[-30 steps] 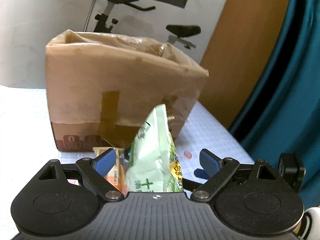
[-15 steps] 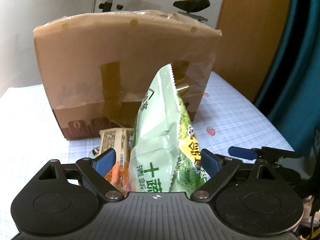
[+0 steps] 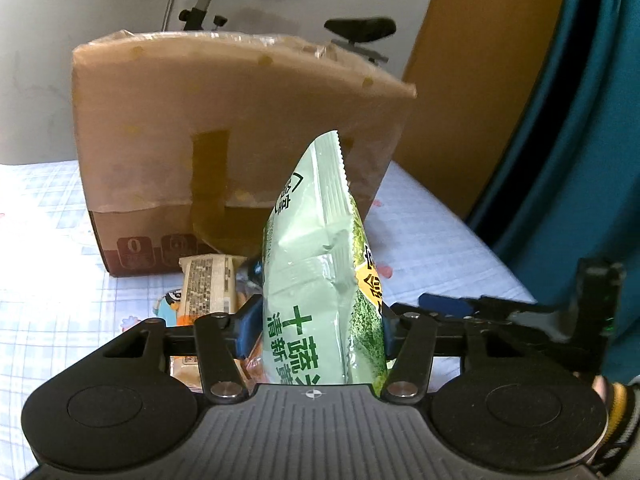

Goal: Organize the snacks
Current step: 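Lower the left tool to the green rice-cracker bag and grasp it, then grasp the red sausage packet with right tool while left tool holds green bag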

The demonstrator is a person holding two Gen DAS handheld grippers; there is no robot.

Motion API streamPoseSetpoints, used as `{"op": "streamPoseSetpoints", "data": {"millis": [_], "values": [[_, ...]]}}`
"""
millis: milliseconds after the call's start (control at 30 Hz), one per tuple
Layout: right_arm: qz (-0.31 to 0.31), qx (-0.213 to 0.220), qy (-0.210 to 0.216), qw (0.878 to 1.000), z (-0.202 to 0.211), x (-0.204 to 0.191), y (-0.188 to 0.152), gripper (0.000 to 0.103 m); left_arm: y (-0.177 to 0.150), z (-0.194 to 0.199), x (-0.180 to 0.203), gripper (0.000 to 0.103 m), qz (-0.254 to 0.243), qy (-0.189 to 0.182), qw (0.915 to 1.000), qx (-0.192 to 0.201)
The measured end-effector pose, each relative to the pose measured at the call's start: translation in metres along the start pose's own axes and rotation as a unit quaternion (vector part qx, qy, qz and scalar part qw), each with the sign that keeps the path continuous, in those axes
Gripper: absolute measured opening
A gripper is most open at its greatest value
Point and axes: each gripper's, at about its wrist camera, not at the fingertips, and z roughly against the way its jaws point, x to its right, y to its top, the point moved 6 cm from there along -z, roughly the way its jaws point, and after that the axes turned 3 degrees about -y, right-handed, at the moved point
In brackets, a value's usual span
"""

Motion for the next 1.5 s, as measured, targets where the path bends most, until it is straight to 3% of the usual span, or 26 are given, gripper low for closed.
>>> {"op": "streamPoseSetpoints", "data": {"millis": [367,667,833,1233,1500], "values": [[0.01,0.006,0.0,1.0,-0.003,-0.003,0.011,0.051,0.03,0.087,-0.016,0.058,0.046,-0.031,0.9953,0.08],[0.031,0.001,0.011,0.999,-0.017,-0.019,0.019,0.051,0.041,0.136,-0.054,0.058,0.086,0.027,0.9854,0.144],[0.061,-0.01,0.021,0.998,-0.034,-0.032,0.019,0.051,0.031,0.136,-0.07,0.058,0.115,0.056,0.9819,0.139],[0.174,-0.036,0.02,0.984,-0.088,-0.071,0.019,0.071,0.018,0.129,-0.091,0.058,0.148,0.082,0.9784,0.119],[0.184,-0.047,0.011,0.982,-0.105,-0.073,0.008,0.071,0.01,0.12,-0.097,0.058,0.162,0.087,0.9774,0.104]]}}
